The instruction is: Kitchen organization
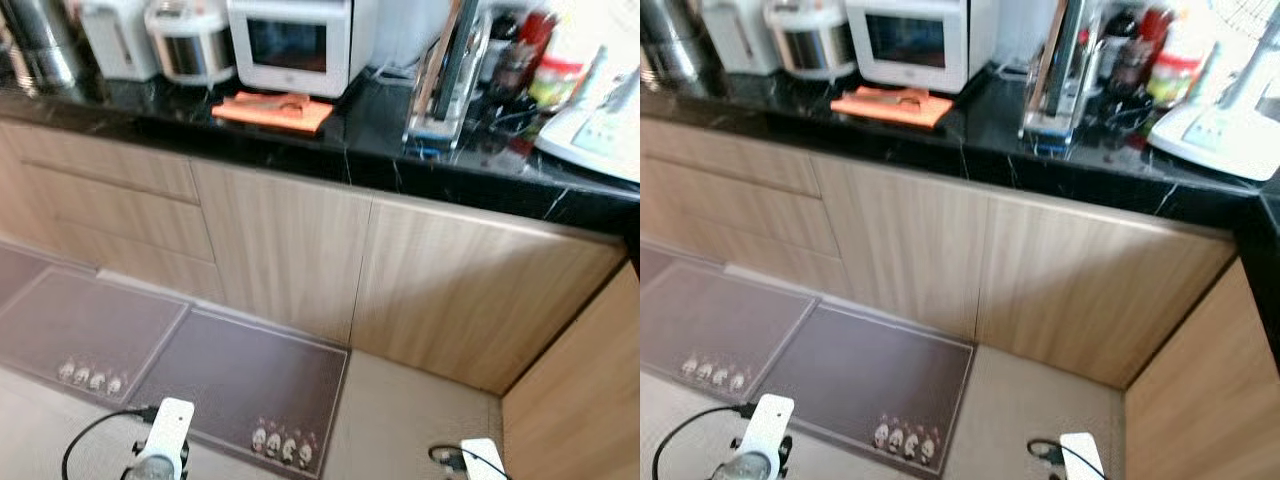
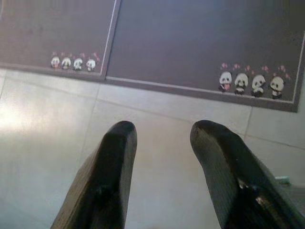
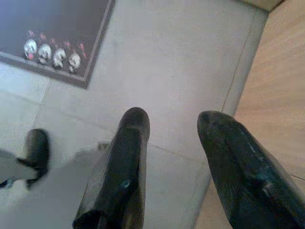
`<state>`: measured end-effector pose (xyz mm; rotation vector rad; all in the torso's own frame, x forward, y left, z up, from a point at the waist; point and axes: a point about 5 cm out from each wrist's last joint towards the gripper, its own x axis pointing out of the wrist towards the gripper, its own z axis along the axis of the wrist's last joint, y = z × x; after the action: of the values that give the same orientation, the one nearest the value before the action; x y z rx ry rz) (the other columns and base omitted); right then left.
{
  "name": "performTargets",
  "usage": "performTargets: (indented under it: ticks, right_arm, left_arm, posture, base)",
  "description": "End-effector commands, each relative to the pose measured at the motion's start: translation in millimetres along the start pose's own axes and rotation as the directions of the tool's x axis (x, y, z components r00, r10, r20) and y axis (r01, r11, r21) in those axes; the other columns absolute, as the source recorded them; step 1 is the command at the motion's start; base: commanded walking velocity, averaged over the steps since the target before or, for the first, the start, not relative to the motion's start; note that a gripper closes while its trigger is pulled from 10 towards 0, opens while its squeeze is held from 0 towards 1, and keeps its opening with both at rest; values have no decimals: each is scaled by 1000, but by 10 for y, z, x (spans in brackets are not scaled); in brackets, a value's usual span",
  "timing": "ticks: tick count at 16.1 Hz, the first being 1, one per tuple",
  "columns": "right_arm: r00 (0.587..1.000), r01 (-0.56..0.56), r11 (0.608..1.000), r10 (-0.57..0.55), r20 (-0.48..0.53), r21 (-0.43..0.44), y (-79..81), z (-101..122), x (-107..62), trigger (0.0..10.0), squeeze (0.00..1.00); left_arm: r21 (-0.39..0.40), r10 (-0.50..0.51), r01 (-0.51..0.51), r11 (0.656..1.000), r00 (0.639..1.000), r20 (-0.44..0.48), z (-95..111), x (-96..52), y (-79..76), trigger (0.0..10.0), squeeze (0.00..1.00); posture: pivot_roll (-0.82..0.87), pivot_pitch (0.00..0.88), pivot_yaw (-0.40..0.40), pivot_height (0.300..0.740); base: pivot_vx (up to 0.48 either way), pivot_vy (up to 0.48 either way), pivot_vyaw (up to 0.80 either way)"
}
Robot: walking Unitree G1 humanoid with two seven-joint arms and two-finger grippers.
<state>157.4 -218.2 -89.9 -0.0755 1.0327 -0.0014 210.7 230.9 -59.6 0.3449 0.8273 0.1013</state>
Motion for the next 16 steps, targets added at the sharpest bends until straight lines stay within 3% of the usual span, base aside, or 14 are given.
performTargets:
  ticks: [1, 6, 16]
  right_arm:
    - [1000, -16, 1000, 16, 24, 4, 74, 89, 23, 10000, 0]
    - [999, -24, 1000, 23, 40, 14, 192, 239, 61, 10000, 0]
    - [999, -16, 999, 15, 35, 33, 179, 222, 59, 10000, 0]
  left_arm:
    - [-5, 13, -13, 1000, 1000, -14, -34, -4, 44, 10000, 0]
    - [-3, 11, -12, 1000, 1000, -16, -36, -3, 50, 10000, 0]
    - [1, 1, -1, 1000, 1000, -22, -42, -4, 46, 10000, 0]
  posture:
    - [-19, 0, -28, 740]
    - [-18, 0, -26, 740]
    - [-16, 0, -23, 740]
  base:
    - [0, 345, 0]
    - [0, 347, 0]
    - [0, 354, -61]
